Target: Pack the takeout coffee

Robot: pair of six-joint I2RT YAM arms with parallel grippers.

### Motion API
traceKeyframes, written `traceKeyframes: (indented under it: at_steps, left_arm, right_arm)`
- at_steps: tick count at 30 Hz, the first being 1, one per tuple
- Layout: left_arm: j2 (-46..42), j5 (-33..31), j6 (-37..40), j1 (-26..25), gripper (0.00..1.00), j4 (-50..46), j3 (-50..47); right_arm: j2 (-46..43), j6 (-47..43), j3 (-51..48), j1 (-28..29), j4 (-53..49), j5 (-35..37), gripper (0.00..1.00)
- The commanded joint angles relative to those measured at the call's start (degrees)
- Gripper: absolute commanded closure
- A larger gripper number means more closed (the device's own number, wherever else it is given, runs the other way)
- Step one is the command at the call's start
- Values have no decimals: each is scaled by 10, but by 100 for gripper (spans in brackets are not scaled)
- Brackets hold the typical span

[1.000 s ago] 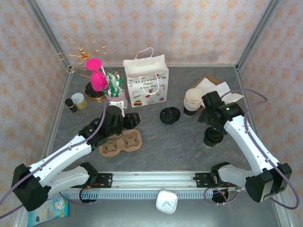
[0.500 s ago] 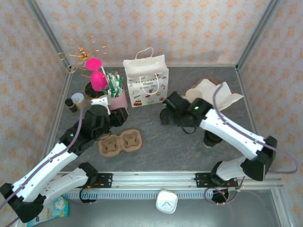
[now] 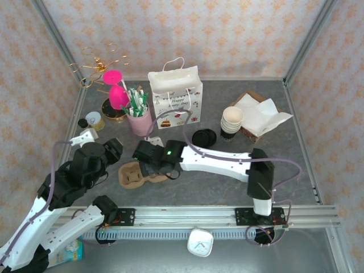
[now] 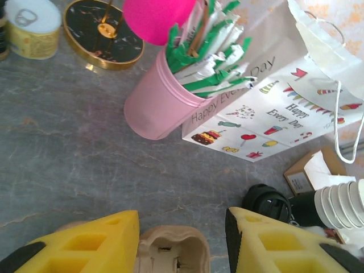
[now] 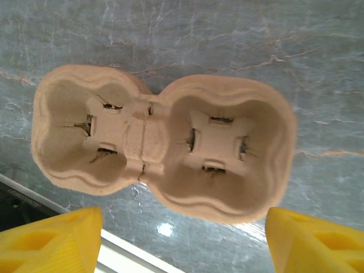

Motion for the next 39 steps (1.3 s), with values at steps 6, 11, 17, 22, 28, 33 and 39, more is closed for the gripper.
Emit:
traceKeyframes:
  at_steps: [6, 11, 17, 22, 28, 33, 39]
  left_arm:
    - [-54, -50, -71, 5, 54, -51, -36]
    - [-66, -60, -75, 5, 54, -52, -43]
    - [-77, -70, -75, 5, 54, -52, -45]
    - [-77, -74, -72, 5, 52, -52, -43]
    - [-76, -69, -69, 5, 51, -43, -49]
    - [-74, -63, -68, 5, 52, -37, -52]
    - [-74, -59, -66, 5, 51, -30, -55]
  right_arm:
    - [96, 22, 74, 11, 10, 25, 35]
    - [131, 27, 88, 12, 7, 33, 34]
    - [164, 24, 109, 16, 22, 22, 33]
    - [188, 20, 125, 15, 10, 29, 37]
    - [195, 21, 134, 16, 1, 31, 41]
    - [197, 27, 143, 16, -20, 45, 43]
    - [201, 28, 152, 16, -25, 45, 45]
